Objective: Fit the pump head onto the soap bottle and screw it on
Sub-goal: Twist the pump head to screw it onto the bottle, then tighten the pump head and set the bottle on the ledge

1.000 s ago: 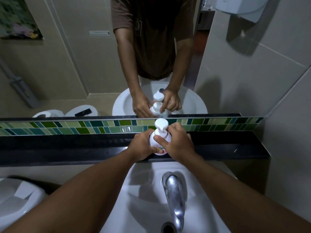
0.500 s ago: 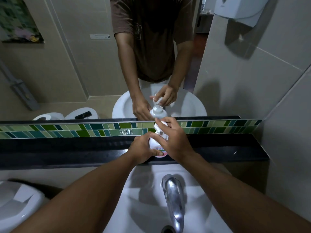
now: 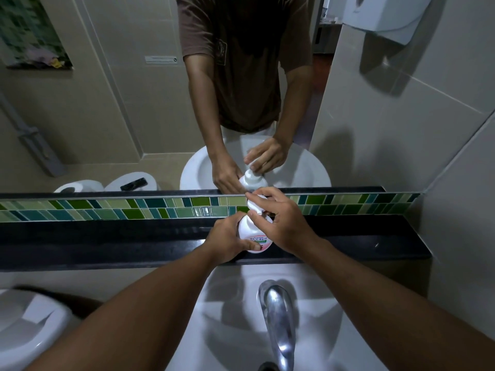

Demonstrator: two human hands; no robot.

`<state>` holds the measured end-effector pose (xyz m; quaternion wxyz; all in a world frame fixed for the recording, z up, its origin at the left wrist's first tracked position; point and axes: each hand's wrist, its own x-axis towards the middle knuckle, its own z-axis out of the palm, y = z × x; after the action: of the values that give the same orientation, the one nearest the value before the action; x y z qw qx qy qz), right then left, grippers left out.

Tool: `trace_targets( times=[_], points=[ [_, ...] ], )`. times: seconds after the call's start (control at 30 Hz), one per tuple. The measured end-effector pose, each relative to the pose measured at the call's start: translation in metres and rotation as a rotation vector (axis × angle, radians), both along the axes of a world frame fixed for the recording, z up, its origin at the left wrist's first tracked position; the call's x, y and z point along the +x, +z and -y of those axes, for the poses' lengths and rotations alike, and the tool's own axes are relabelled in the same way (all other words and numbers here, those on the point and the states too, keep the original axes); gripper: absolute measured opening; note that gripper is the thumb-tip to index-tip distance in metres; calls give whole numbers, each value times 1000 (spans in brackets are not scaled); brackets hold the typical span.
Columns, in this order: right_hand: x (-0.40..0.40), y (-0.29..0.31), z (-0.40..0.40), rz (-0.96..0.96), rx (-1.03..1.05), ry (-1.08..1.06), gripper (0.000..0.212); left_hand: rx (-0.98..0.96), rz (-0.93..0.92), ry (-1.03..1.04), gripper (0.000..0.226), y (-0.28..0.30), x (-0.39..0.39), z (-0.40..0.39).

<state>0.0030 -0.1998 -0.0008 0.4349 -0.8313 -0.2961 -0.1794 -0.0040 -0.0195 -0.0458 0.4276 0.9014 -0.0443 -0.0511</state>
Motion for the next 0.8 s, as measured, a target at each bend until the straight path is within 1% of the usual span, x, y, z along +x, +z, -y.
trace_targets(
  times=[0.23,0.33,0.4,0.47,0.53,0.57,0.6,0.67,0.73,0.8],
  points=[
    [-4,-3,-4,10,18,-41,40,24,4,14,74,1,-3,2],
    [-5,-1,-5,-15,44,-52,41,32,-14,9,73,3,-4,3],
    [-9,2,-3,-54,58,-31,49,23,-46,5,70,5,-5,4],
    [-14,2,3,-150,50,-9,71,33,-78,-5,67,9,-6,5],
    [-18,-6,11,-267,-11,-82,90,55,-92,-23,68,15,-6,6],
    [-20,-11,14,-296,-75,-151,93,59,-97,-31,71,18,-7,7],
    [-21,-18,17,-297,-156,-210,93,57,-97,-38,76,20,-8,7],
    [-23,-27,19,-298,-302,-244,90,41,-70,-47,83,25,-12,7],
    [-25,-29,19,-329,-375,-231,89,17,-22,-33,85,28,-19,7],
    [-25,-28,19,-365,-412,-217,87,25,31,-4,82,28,-27,8]
  ],
)
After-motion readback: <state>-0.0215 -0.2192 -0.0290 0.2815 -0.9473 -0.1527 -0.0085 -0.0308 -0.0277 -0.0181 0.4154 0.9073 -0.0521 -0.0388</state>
